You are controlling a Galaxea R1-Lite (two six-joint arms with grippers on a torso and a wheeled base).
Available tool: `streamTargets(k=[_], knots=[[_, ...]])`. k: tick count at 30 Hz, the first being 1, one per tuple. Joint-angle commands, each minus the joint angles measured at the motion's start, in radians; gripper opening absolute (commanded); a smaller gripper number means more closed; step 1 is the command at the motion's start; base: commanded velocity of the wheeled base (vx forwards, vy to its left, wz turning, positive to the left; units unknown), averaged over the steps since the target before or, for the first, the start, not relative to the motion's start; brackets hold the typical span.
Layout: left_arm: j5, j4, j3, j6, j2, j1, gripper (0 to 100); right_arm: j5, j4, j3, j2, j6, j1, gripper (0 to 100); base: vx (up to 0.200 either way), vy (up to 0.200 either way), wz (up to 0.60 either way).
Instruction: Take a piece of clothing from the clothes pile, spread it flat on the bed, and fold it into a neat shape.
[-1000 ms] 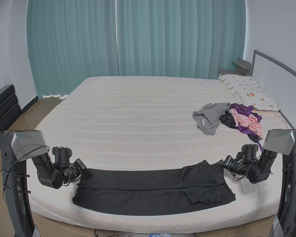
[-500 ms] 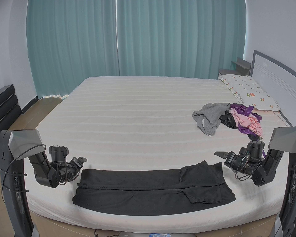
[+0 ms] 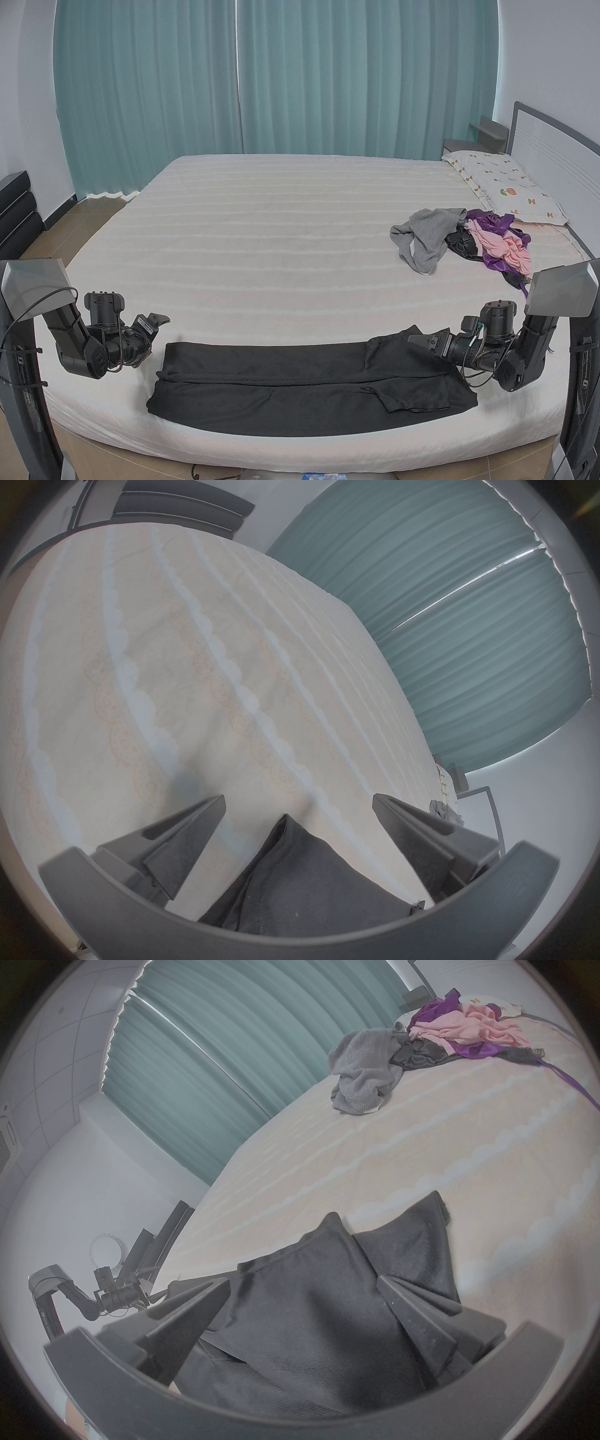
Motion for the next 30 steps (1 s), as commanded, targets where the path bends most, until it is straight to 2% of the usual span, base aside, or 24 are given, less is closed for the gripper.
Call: streamTargets(k=[1,4,5,15,30], knots=[[-0.001,-0.001,0.002,0.000,-0.008,0.000,100,0.001,0.003,-0.013,0.036,-0.004,-0.002,100,0.000,0.000,0.00],[0.001,-0.001,0.002,0.002,-0.007,0.000,100,0.001,0.008,-0.027,0.045,-0.004,-0.003,100,0.000,0.000,0.00],[0.001,-0.003,0.002,0.003,-0.007,0.000,100,0.001,0.008,-0.027,0.044,-0.004,-0.003,0,0.000,0.000,0.00],[0.001,-0.003,0.002,0.005,-0.007,-0.001,100,0.001,-0.001,0.016,0.030,-0.053,-0.033,0,0.000,0.000,0.00],[0.002,-0.001,0.002,0.007,-0.007,-0.001,100,0.004,-0.007,0.063,-0.039,-0.046,-0.077,0,0.000,0.000,0.00]])
